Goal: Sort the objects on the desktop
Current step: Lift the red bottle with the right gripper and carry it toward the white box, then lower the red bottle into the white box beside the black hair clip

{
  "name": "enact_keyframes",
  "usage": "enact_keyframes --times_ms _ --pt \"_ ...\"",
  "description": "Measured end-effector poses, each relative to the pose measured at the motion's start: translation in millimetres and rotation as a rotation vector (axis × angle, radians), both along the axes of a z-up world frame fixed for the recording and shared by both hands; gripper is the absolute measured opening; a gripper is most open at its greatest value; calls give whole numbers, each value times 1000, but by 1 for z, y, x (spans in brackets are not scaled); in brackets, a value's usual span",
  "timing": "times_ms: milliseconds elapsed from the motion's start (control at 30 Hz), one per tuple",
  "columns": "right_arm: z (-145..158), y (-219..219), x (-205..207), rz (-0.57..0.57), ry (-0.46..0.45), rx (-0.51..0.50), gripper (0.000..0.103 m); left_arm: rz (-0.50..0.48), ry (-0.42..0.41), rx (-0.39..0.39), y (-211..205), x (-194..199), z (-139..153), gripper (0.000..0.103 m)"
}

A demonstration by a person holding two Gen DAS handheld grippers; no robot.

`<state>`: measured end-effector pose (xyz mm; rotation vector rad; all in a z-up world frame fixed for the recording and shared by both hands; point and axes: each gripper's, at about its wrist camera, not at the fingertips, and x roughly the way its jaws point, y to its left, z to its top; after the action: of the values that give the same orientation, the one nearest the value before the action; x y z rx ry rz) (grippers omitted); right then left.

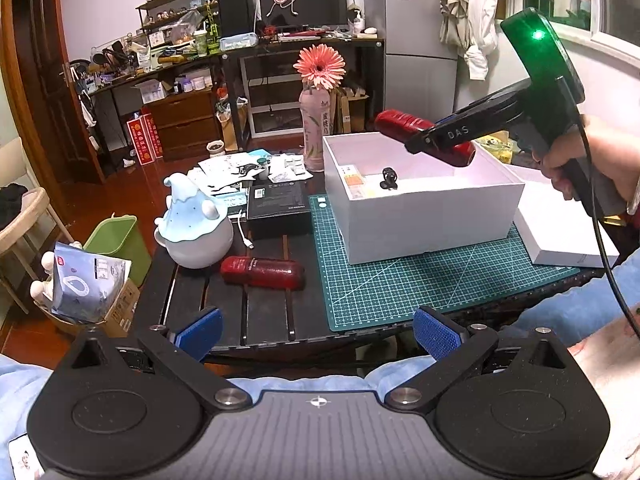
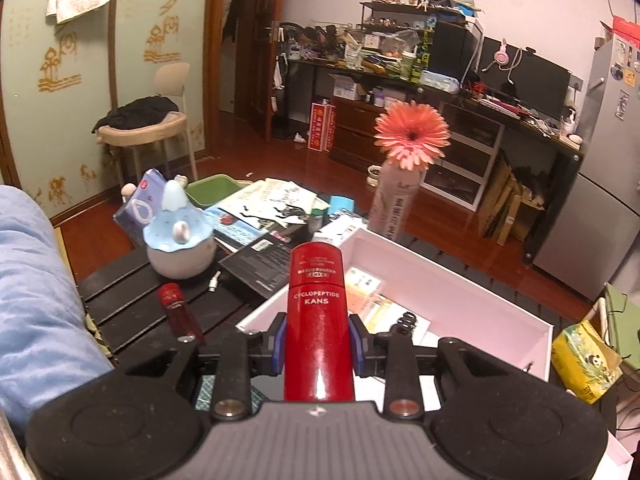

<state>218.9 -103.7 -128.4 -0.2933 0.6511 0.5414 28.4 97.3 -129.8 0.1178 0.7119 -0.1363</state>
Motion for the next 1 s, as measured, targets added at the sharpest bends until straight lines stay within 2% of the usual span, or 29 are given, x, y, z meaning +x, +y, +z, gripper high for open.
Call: enact_keyframes --times_ms 233,400,733,1000 --pt "-2 -21 16 -55 28 19 29 -4 12 -9 1 3 -1 103" --pt "-12 -43 36 -136 65 53 29 -6 11 -5 0 3 -2 103" --pt "-40 -73 83 -275 125 2 29 -6 21 -15 2 9 -5 103" --pt "-62 -79 110 -329 182 -30 29 -6 32 -22 2 13 -7 103"
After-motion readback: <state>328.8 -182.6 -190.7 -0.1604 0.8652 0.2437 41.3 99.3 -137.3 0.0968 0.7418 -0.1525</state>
